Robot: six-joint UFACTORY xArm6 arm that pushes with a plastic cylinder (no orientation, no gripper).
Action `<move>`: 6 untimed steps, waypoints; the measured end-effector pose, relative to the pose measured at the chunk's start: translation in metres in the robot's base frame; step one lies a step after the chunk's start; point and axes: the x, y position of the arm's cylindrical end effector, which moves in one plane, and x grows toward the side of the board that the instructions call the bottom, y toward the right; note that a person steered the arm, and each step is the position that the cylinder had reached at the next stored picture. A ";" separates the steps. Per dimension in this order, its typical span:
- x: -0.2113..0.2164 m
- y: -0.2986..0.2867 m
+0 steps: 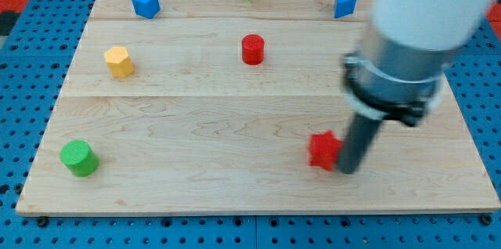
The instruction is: Move the red circle to the right bottom
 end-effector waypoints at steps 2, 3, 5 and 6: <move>-0.074 -0.008; -0.103 -0.057; -0.125 -0.091; -0.143 -0.104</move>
